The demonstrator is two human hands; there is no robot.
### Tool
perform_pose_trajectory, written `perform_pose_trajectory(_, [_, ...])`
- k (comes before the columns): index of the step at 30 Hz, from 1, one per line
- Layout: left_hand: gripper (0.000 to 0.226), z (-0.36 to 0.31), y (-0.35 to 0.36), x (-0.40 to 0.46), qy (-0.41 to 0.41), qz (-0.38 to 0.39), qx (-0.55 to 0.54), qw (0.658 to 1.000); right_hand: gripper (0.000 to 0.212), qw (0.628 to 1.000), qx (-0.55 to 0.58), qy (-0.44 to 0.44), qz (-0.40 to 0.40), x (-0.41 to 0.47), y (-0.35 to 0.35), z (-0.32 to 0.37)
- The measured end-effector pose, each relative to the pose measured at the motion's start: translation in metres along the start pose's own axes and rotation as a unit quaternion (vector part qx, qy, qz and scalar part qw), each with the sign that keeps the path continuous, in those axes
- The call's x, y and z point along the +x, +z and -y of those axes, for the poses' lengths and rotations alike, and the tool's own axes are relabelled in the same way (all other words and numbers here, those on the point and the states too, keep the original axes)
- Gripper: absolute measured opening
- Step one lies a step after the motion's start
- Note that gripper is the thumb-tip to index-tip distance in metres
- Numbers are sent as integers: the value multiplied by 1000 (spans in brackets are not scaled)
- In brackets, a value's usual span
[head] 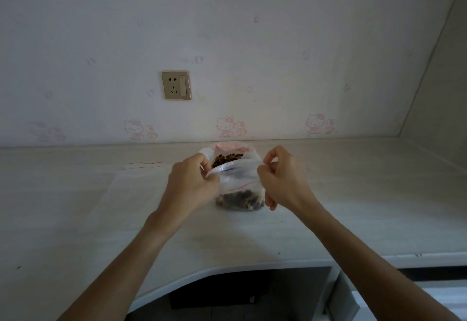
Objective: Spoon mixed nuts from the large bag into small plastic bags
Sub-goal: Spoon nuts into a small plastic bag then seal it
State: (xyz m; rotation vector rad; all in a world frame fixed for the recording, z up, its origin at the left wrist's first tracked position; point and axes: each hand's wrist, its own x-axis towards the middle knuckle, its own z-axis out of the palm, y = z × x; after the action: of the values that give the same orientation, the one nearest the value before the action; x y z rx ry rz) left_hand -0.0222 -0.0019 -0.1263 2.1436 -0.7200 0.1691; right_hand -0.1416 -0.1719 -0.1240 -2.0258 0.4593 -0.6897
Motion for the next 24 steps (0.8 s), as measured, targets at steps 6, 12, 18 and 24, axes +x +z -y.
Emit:
perform_pose_trajectory(6, [27,-11,-14,1,-202,238,-322,894,31,935,260,201,130,5,-15,-5])
perform_pose_trajectory(12, [27,-2,-17,1,-244,293,-476,792,35,819,466,295,156,2,-14,-17])
perform_pose_trajectory(18, [21,0,-9,1,-243,288,-502,779,28,820,479,269,160,7,-11,-15])
perform_pose_trajectory(24, [25,-8,-13,3,-242,214,-497,805,28,858,433,230,154,8,-11,-16])
